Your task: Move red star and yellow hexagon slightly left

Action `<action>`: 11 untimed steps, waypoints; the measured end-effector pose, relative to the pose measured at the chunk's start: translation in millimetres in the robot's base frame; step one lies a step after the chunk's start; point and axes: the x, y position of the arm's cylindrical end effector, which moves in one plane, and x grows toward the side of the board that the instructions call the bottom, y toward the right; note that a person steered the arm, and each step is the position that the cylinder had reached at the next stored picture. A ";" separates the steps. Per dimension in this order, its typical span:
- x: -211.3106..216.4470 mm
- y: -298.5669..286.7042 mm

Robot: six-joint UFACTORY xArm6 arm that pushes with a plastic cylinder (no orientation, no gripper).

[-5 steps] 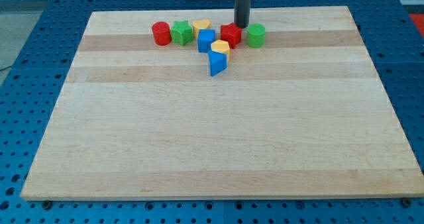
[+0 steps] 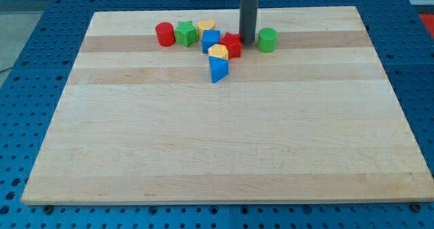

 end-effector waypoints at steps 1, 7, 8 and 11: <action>22.8 -7.0; 40.4 -132.0; 25.3 -108.2; 24.6 -170.1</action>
